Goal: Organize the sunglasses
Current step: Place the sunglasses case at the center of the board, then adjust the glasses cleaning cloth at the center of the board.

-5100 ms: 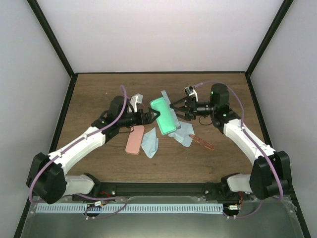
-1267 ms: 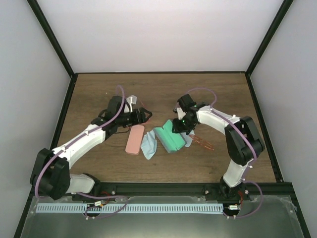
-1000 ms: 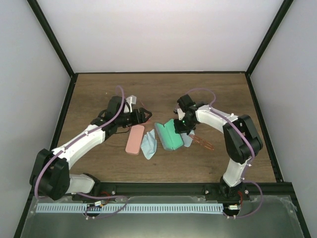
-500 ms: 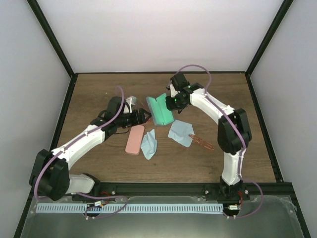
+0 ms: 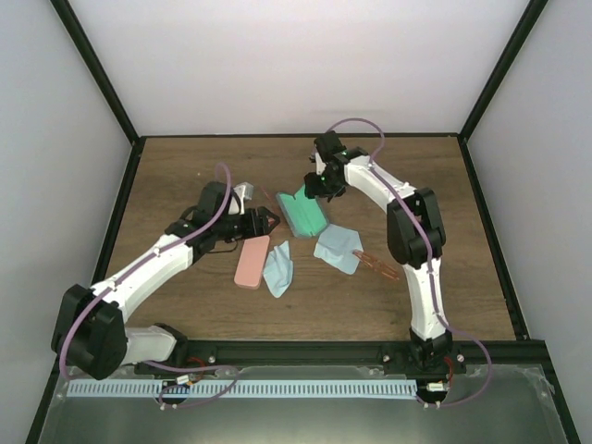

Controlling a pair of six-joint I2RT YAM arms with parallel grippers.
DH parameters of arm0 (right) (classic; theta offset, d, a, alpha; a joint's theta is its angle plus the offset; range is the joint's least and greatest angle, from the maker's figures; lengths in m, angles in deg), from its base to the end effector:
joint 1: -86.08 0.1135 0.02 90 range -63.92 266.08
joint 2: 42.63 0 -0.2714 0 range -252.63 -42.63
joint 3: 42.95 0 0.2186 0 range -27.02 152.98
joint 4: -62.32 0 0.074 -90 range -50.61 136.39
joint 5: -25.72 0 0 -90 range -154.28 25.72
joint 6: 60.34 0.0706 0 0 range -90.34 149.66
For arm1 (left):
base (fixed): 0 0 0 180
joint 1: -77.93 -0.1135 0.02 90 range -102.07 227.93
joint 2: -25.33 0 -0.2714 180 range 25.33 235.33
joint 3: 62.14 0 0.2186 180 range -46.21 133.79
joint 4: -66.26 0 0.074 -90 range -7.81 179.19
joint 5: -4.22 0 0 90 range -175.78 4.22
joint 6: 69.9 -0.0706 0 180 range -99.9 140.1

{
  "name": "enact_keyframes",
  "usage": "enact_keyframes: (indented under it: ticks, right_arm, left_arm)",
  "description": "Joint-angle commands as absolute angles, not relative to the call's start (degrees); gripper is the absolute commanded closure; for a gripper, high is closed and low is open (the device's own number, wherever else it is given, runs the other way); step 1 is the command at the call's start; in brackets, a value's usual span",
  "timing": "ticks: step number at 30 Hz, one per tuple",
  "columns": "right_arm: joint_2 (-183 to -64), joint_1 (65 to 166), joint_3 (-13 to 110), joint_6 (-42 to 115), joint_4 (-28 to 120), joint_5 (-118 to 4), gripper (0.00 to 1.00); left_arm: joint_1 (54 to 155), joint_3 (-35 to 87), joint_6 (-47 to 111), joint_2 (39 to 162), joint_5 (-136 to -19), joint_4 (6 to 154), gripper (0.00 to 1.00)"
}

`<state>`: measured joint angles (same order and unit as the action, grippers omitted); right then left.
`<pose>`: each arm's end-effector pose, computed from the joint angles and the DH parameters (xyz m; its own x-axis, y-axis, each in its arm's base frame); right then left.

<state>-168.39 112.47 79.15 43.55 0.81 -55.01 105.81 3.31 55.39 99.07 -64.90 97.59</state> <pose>0.4044 0.2134 0.1894 -0.9091 -0.1866 -0.3726 -0.2895 0.9259 0.2427 0.2252 -0.1476 0.2533 -0.8527 -0.1596 -0.4974 0.2291 0.7416 -0.6305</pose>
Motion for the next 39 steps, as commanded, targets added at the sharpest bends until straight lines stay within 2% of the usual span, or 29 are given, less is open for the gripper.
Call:
enact_keyframes:
  ticks: [1, 4, 7, 10, 12, 14, 17, 25, 33, 39]
  right_arm:
    - [-162.4, 112.5, 76.9, 44.2, 0.2, -57.8, 0.43]
    - [-155.0, 111.9, 67.6, 45.9, 2.5, -58.1, 0.45]
    - [-147.7, 111.7, 55.5, 48.2, 5.0, -56.2, 0.52]
    - [-139.5, 111.7, 45.4, 51.1, 7.5, -53.5, 0.65]
    - [-135.2, 111.8, 40.5, 52.4, 8.2, -52.5, 0.81]
    - [-132.4, 111.7, 36.7, 52.6, 8.5, -50.3, 0.89]
    - [-130.1, 111.8, 32.0, 52.1, 7.8, -48.7, 0.93]
    - [-130.0, 110.8, 23.9, 54.7, 12.2, -44.9, 0.92]
    - [-131.8, 104.7, 25.1, 53.7, 11.1, -48.8, 0.91]
    - [-134.6, 102.2, 26.3, 52.8, 11.2, -51.4, 0.88]
  left_arm:
    - [105.8, 5.4, 53.6, 98.4, -63.8, 97.7, 0.24]
    - [106.9, 7.2, 53.4, 100.4, -63.9, 97.6, 0.33]
    - [110.4, 10.4, 52.4, 103.6, -65.5, 97.9, 0.43]
    - [114.1, 13.7, 52.0, 108.7, -67.7, 98.7, 0.53]
    - [115.5, 14.2, 52.7, 111.3, -67.4, 97.2, 0.65]
    - [116.4, 14.4, 53.7, 113.2, -67.2, 95.3, 0.74]
    - [117.8, 16.8, 53.5, 116.4, -67.0, 94.9, 0.81]
    - [120.8, 24.7, 51.3, 127.3, -66.6, 97.7, 0.81]
    - [124.3, 31.2, 51.0, 136.9, -66.2, 98.7, 0.8]
    - [124.5, 33.1, 50.4, 141.1, -66.3, 100.5, 0.74]
